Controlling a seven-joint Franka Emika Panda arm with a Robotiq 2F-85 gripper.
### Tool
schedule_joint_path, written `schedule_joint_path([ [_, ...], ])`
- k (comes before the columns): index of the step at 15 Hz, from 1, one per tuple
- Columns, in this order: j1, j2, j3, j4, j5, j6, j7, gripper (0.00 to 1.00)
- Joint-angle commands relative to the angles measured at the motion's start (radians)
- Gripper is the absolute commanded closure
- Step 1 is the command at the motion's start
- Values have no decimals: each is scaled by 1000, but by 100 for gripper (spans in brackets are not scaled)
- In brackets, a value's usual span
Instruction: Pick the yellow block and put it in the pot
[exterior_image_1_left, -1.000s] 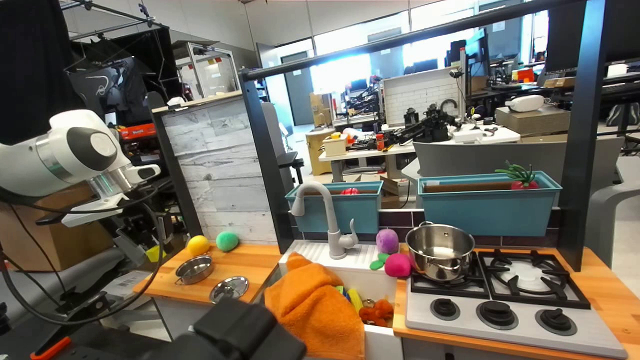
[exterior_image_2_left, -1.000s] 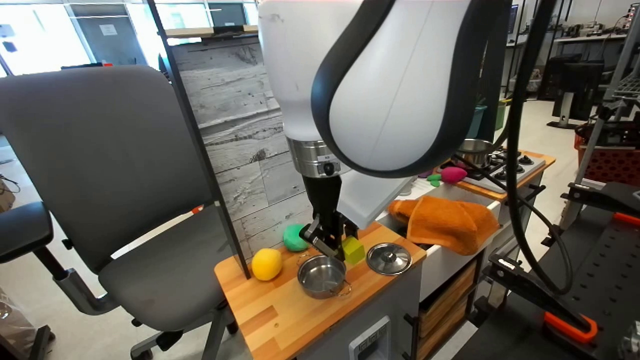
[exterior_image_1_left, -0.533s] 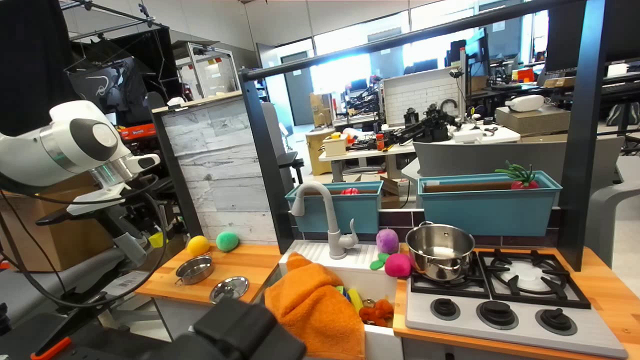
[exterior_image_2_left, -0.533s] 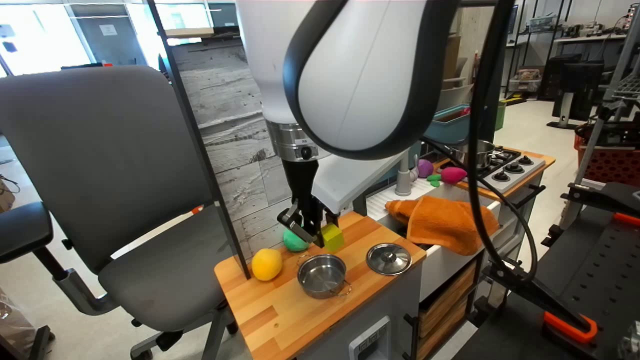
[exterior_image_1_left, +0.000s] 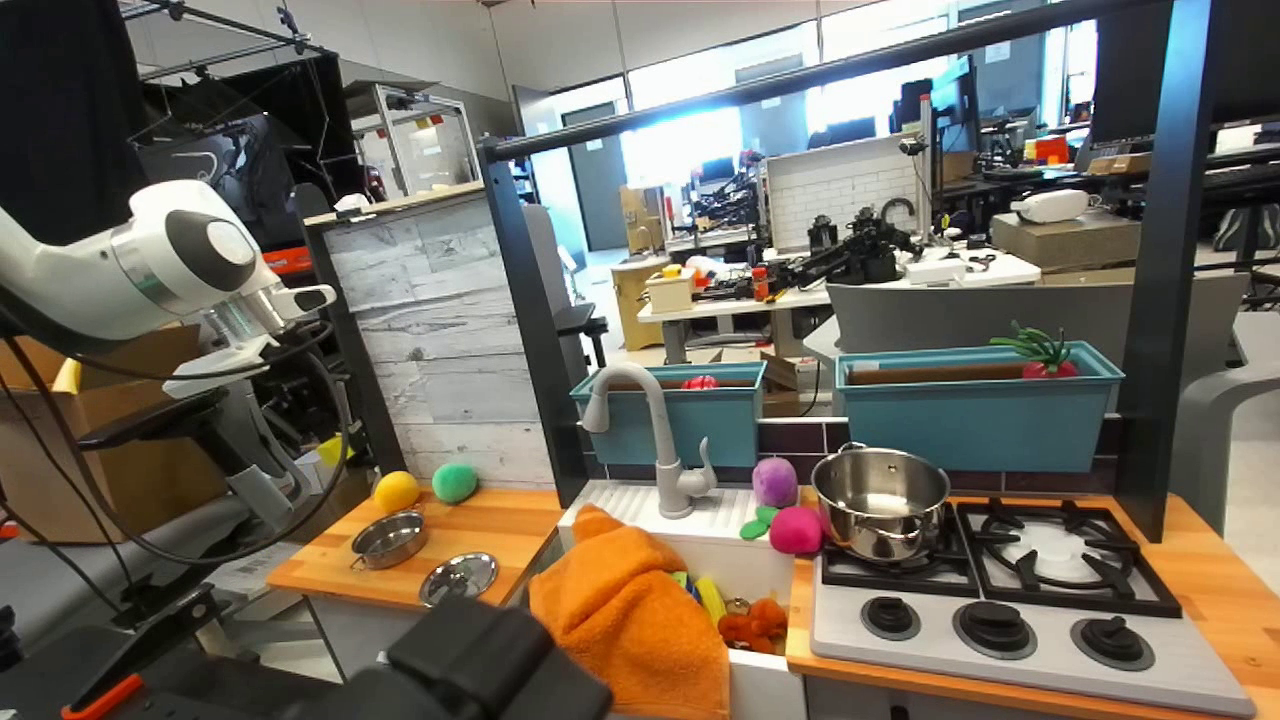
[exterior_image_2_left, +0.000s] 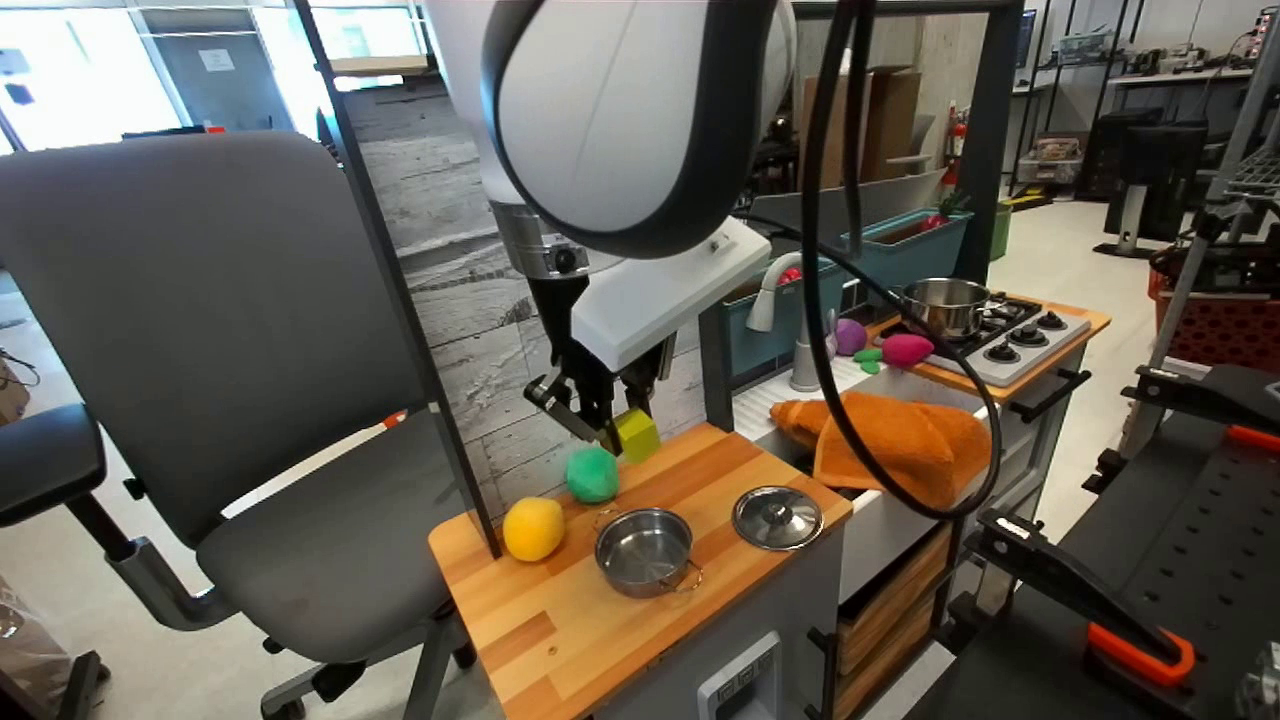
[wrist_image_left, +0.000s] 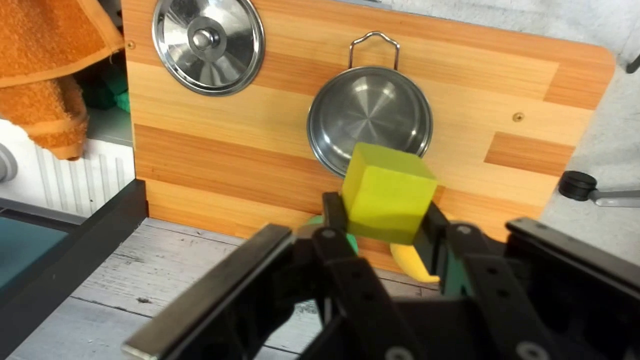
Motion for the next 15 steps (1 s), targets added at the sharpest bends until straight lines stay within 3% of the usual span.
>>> schedule_joint_path([
  [1,-32,23,22,65,-26,-72,15,31],
  [6,-58,22,38,78,-29,-103,12,0],
  [15,-96,15,67,55,-29,-74,14,0],
])
